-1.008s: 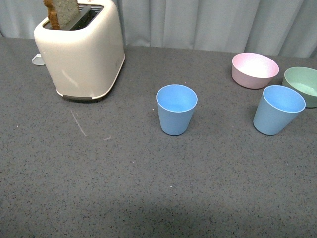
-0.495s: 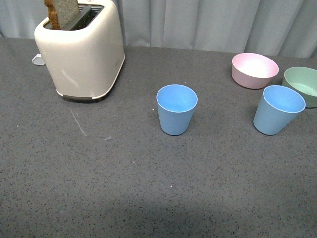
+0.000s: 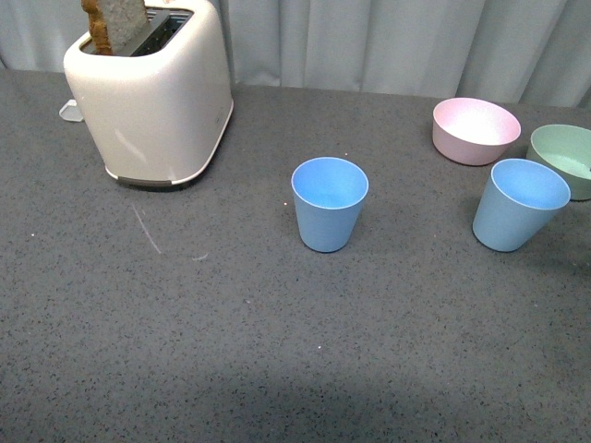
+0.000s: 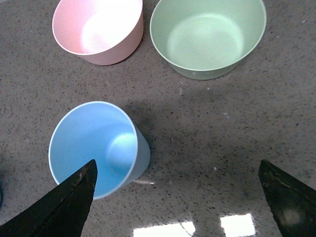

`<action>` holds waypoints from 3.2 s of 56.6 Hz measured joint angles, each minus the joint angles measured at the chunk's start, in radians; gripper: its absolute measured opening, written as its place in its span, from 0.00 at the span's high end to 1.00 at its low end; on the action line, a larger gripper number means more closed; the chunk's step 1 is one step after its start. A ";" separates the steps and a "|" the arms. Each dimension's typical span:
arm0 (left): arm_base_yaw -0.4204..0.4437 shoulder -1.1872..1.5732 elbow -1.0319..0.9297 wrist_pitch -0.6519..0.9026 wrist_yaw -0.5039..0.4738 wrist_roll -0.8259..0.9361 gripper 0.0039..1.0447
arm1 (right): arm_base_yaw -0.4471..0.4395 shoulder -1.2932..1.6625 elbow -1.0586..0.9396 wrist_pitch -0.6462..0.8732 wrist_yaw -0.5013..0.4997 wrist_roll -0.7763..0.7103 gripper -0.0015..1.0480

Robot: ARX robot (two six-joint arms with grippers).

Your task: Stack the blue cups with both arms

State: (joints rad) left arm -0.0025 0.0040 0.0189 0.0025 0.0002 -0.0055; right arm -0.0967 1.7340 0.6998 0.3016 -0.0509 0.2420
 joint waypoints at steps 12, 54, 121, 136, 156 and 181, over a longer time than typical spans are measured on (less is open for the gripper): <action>0.000 0.000 0.000 0.000 0.000 0.000 0.06 | 0.029 0.144 0.138 -0.086 -0.008 0.135 0.09; 0.000 0.000 0.000 0.000 0.000 0.000 0.06 | 0.109 0.335 0.319 -0.188 0.028 0.251 0.55; 0.000 0.000 0.000 0.000 0.000 0.000 0.06 | 0.452 0.178 0.447 -0.435 -0.190 0.290 0.99; 0.000 0.000 0.000 0.000 0.000 0.000 0.06 | 0.466 0.192 0.462 -0.464 -0.179 0.289 0.99; 0.000 0.000 0.000 0.000 0.000 0.000 0.06 | 0.463 0.192 0.467 -0.474 -0.160 0.285 0.68; 0.000 0.000 0.000 0.000 0.000 0.000 0.06 | 0.463 0.147 0.376 -0.245 0.057 0.161 0.15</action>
State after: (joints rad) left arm -0.0025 0.0040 0.0189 0.0021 0.0002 -0.0051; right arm 0.3668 1.8812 1.0756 0.0570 0.0063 0.4034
